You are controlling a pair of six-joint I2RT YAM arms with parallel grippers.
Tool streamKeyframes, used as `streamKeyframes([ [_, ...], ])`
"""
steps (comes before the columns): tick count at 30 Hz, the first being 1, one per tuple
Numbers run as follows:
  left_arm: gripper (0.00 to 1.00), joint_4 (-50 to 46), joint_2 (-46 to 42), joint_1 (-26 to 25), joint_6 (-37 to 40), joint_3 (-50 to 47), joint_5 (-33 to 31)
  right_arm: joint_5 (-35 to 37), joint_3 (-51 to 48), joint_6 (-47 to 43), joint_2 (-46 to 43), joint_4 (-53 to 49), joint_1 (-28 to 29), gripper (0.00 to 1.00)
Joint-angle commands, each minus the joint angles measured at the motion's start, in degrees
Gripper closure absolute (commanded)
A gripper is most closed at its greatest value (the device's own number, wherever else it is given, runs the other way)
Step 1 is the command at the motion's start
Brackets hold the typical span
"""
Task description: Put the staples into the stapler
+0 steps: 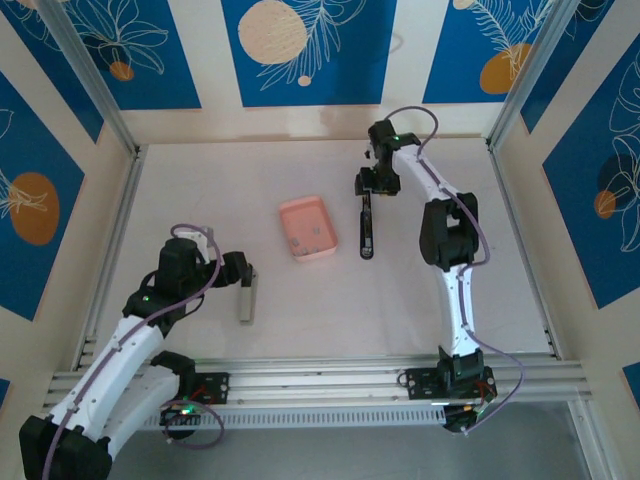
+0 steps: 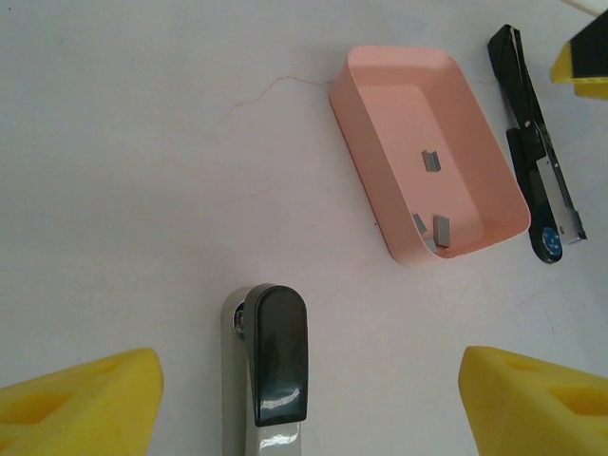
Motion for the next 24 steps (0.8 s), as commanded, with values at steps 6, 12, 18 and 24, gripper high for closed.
streamKeyframes([
  [6, 0.19, 2.12, 0.77, 0.75, 1.77, 0.67, -1.76, -1.07, 11.15, -3.24, 8.86, -1.71, 0.11, 0.44],
  [12, 0.19, 0.69, 1.86, 0.79, 4.02, 2.94, -2.14, -2.25, 13.67, -3.83, 12.5, 0.17, 0.37, 0.5],
  [18, 0.19, -1.37, 1.83, 0.75, 4.41, 4.43, -2.13, -2.47, 13.85, -5.32, 14.42, 1.61, 0.88, 0.59],
  [24, 0.19, -2.45, 1.05, 0.76, 4.82, 4.97, -2.35, -1.35, 13.33, -6.67, 14.04, 2.14, 1.09, 0.76],
])
